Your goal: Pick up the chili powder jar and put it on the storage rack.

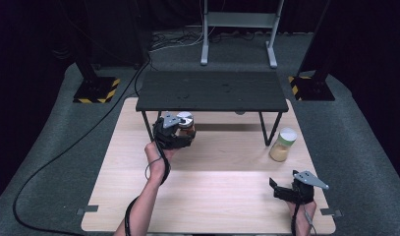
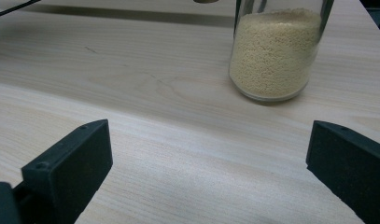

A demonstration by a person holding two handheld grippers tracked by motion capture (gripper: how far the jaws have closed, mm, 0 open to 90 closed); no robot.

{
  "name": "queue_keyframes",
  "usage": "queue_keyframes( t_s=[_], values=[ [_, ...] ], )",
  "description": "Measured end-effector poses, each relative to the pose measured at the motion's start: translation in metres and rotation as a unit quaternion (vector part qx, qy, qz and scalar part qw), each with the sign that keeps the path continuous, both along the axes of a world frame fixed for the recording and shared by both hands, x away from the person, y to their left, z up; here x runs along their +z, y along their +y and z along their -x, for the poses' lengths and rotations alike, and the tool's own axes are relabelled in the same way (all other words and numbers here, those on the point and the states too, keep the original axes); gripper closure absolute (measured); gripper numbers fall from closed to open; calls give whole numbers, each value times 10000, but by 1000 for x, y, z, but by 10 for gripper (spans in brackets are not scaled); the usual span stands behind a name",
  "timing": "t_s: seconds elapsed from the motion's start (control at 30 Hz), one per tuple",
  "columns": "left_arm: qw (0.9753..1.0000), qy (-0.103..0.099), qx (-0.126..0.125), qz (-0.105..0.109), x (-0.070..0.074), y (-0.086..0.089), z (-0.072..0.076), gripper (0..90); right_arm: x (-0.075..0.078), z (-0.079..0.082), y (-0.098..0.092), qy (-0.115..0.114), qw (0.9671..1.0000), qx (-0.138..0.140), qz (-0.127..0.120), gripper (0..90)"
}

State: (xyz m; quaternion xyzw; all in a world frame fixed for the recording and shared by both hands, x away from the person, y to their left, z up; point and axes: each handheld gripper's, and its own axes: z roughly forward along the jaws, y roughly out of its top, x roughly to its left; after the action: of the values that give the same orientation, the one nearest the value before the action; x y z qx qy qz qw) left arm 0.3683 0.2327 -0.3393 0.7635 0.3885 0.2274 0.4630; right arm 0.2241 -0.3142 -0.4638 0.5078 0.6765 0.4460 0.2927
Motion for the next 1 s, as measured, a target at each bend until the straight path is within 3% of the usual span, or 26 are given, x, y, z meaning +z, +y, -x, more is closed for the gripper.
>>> queue_keyframes(
  t_s=[1.0],
  values=[
    [9998,-110,-147,111,24,0,-5,313,1,-2,0,55,10000,7,21,0]
  ],
)
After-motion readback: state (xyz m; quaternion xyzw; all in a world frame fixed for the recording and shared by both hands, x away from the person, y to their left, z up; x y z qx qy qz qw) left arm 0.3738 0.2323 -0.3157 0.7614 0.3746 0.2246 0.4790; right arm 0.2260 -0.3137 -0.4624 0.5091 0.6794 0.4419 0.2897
